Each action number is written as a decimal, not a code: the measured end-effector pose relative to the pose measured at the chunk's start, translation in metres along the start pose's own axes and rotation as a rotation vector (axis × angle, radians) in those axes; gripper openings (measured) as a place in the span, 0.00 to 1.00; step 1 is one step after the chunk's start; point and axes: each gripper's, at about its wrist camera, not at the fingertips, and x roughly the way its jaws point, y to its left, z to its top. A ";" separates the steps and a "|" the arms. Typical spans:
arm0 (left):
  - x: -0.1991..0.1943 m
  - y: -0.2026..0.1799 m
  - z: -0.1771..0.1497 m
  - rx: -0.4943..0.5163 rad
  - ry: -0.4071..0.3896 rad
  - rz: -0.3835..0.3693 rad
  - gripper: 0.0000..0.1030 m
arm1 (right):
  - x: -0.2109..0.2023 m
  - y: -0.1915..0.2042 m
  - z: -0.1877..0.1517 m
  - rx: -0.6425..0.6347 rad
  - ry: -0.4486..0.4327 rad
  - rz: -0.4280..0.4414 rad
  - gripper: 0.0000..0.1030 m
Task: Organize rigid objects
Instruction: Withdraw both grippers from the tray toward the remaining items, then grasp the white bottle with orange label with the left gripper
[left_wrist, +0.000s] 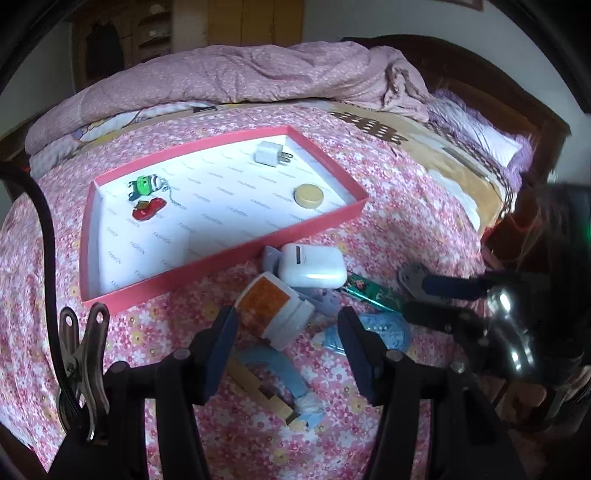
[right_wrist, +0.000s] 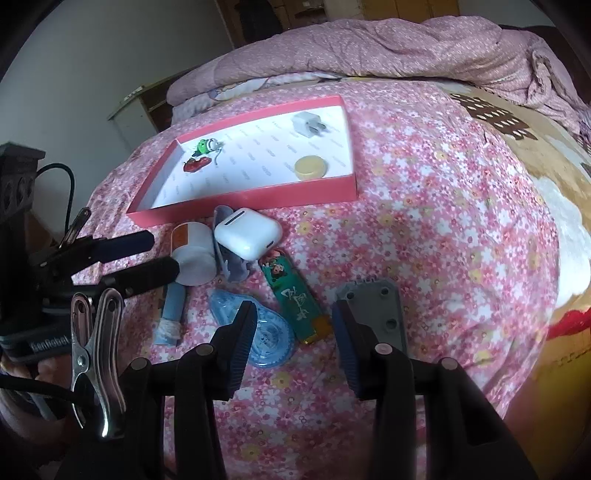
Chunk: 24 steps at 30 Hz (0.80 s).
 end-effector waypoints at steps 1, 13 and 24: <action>0.001 0.000 -0.001 0.008 0.002 0.009 0.58 | -0.001 0.000 -0.001 0.001 0.000 0.002 0.42; 0.029 0.003 0.002 0.047 0.023 0.032 0.58 | -0.005 0.011 -0.005 -0.016 0.013 -0.007 0.42; 0.022 0.000 -0.005 0.072 -0.074 0.039 0.57 | -0.006 0.016 -0.008 -0.023 0.020 -0.003 0.42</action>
